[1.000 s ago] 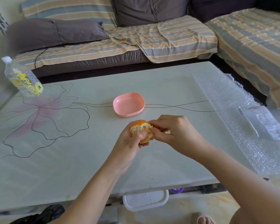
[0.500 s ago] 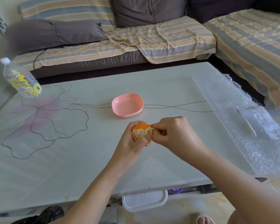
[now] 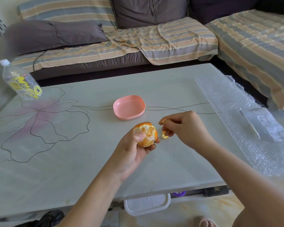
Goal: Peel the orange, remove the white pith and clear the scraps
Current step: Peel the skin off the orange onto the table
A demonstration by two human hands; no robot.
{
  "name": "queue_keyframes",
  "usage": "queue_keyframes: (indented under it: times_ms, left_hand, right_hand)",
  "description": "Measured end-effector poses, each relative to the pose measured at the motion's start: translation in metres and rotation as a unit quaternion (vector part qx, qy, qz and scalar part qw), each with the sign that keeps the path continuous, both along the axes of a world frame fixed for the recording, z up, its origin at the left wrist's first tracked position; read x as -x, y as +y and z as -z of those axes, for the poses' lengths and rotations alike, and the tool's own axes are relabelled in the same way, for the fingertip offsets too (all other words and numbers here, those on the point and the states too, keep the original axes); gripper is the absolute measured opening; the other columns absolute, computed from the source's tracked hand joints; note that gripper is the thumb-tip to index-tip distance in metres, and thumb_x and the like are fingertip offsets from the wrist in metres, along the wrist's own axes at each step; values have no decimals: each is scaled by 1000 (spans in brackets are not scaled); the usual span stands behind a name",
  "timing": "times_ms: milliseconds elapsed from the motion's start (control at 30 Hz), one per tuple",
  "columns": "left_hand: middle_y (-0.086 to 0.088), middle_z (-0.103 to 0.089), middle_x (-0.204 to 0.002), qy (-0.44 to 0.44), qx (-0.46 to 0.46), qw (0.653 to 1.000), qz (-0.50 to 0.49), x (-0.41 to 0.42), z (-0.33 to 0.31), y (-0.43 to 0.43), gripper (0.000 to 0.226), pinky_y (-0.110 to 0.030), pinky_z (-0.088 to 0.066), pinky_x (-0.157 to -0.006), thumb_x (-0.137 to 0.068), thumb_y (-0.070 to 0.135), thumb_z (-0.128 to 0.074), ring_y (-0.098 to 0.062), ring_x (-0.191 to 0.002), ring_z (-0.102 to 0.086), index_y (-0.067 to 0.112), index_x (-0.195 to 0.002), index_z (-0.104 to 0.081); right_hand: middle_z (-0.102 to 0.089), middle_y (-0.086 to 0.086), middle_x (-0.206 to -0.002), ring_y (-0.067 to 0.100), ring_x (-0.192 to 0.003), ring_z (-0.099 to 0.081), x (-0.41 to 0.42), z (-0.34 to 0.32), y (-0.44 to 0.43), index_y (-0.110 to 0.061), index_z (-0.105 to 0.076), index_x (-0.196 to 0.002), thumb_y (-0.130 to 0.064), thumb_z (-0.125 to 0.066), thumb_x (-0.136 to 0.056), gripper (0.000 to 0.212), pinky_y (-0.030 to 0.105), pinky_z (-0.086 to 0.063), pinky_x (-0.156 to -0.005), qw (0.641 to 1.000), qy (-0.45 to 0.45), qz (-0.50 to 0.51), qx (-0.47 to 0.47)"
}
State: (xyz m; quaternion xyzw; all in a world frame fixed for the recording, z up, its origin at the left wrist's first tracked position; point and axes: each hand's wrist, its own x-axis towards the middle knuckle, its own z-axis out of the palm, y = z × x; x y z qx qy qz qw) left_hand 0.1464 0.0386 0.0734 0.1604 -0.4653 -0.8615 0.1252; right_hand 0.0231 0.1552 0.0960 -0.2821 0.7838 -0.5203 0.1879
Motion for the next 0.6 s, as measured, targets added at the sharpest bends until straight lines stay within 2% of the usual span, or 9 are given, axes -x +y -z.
queue_keyframes:
  times_ms: [67, 133, 233, 300, 367, 400, 467, 533, 600]
  left_hand:
    - [-9, -65, -76, -11, -49, 999, -19, 0, -1, 0, 49, -23, -54, -58, -50, 20, -68, -19, -66, -67, 6, -96, -61]
    - [-12, -62, -81, -18, -100, 994, -34, -1, -2, -1, 41, -25, -56, -58, -59, 14, -67, -21, -65, -67, 3, -97, -57]
    - [-12, -62, -86, -27, -128, 991, -30, -1, -1, -4, 34, -27, -57, -63, -75, 16, -68, -22, -71, -68, 3, -104, -57]
    - [-14, -64, -90, -38, -119, 992, -27, -2, 0, -5, 41, -26, -57, -65, -75, 23, -63, -23, -76, -68, 3, -109, -56]
    - [-16, -65, -99, -45, -114, 992, -27, 0, 2, -6, 50, -26, -55, -66, -73, 26, -58, -24, -80, -69, 1, -116, -53]
    - [-17, -66, -101, -47, -107, 993, -26, 0, 2, -5, 50, -26, -55, -67, -74, 26, -57, -25, -82, -70, 1, -117, -53]
    - [-17, -68, -98, -51, -74, 996, -22, 2, 4, -4, 34, -27, -56, -70, -84, 22, -53, -26, -84, -70, 2, -112, -56]
    - [-15, -70, -96, -51, -39, 998, -21, 2, 7, -3, 24, -28, -56, -74, -95, 18, -44, -26, -86, -69, 4, -107, -59]
    - [-15, -70, -98, -54, 4, 998, -21, 3, 8, -1, 26, -29, -55, -77, -99, 18, -39, -24, -87, -70, 4, -107, -60]
  right_hand:
    - [-69, 5, -69, 18, -60, -62, 13, 10, 0, -9, -72, -78, -14, -54, -89, 21, 25, -48, -55, 995, 64, 11, -71]
    - [-63, 11, -74, 30, -71, -56, 25, 22, 0, -3, -67, -78, -20, -48, -92, 29, 35, -44, -59, 972, 164, 12, -169]
    - [-56, 5, -87, 26, -80, -55, 37, 33, 3, -10, -68, -81, -18, -46, -93, 26, 33, -40, -65, 945, 233, 24, -227]
    - [-58, 3, -96, 22, -85, -56, 41, 33, 4, -14, -71, -91, -13, -50, -92, 21, 28, -38, -67, 942, 249, 42, -220]
    - [-64, 2, -94, 15, -78, -57, 38, 29, 3, -14, -71, -89, -15, -55, -90, 16, 25, -39, -66, 960, 228, 42, -157]
    - [-66, 0, -89, 10, -74, -58, 32, 24, 2, -16, -72, -86, -21, -59, -89, 15, 22, -41, -64, 973, 200, 24, -114]
    - [-67, -10, -84, 1, -75, -59, 15, 13, 0, -20, -72, -87, -39, -64, -84, 21, 11, -44, -64, 987, 149, -42, -52]
    - [-66, -11, -87, 1, -77, -61, 2, 9, -2, -23, -73, -97, -54, -63, -74, 40, 17, -49, -71, 985, 141, -94, -37]
    - [-65, -6, -86, 6, -76, -62, -3, 11, -3, -24, -74, -99, -51, -66, -75, 37, 28, -51, -73, 978, 166, -118, -41]
